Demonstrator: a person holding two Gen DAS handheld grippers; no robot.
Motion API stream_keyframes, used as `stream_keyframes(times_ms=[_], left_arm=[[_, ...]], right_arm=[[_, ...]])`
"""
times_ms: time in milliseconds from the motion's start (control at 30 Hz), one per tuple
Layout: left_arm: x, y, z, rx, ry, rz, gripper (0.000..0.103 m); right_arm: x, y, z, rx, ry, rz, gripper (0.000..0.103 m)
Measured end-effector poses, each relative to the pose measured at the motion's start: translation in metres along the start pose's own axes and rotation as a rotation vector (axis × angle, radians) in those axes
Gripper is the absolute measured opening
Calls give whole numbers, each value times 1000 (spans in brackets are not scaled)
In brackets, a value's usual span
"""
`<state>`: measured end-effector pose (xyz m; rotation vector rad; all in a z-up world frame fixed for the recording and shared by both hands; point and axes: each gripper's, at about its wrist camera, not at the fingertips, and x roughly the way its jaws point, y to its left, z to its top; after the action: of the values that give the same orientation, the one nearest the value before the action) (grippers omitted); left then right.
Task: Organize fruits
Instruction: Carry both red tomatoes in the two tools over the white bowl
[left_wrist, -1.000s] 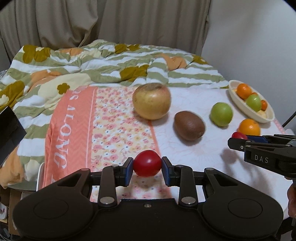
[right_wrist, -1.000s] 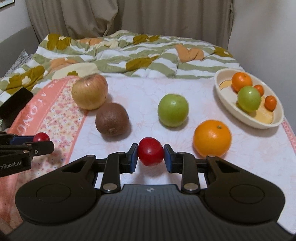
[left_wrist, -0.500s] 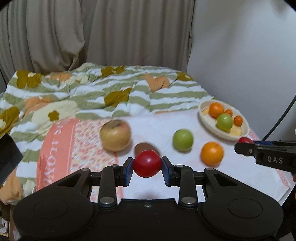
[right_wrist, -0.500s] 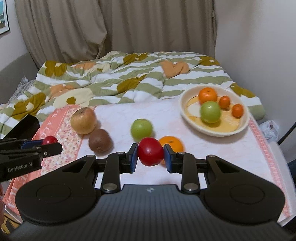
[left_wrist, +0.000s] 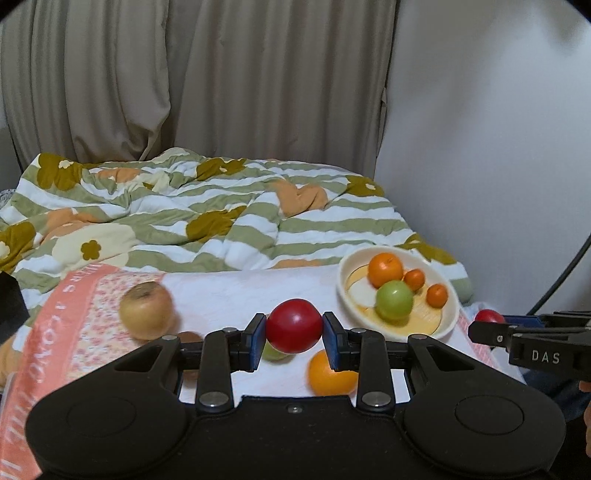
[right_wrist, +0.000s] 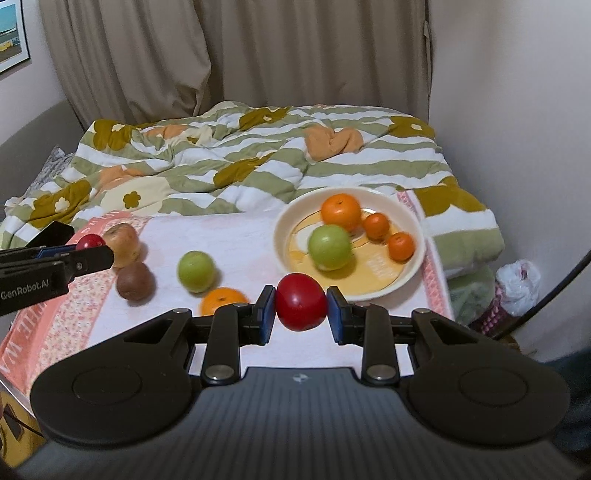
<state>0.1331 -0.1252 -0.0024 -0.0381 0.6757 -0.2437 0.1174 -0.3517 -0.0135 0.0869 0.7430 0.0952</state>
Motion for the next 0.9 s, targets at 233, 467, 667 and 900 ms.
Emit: stream_keyframes(times_ms=[233, 467, 667, 900], left_arm=[[34, -43, 16, -20, 13, -1, 36], [81, -66, 30, 9, 69, -26, 36], [128, -74, 42, 57, 127, -52, 36], [178, -75, 53, 87, 184, -75, 36]], right_arm=[[17, -49, 20, -41, 2, 20, 45], [43, -80, 36, -19, 19, 12, 45], [67, -97, 43, 15, 34, 1, 45], [97, -105, 46, 58, 73, -22, 45]])
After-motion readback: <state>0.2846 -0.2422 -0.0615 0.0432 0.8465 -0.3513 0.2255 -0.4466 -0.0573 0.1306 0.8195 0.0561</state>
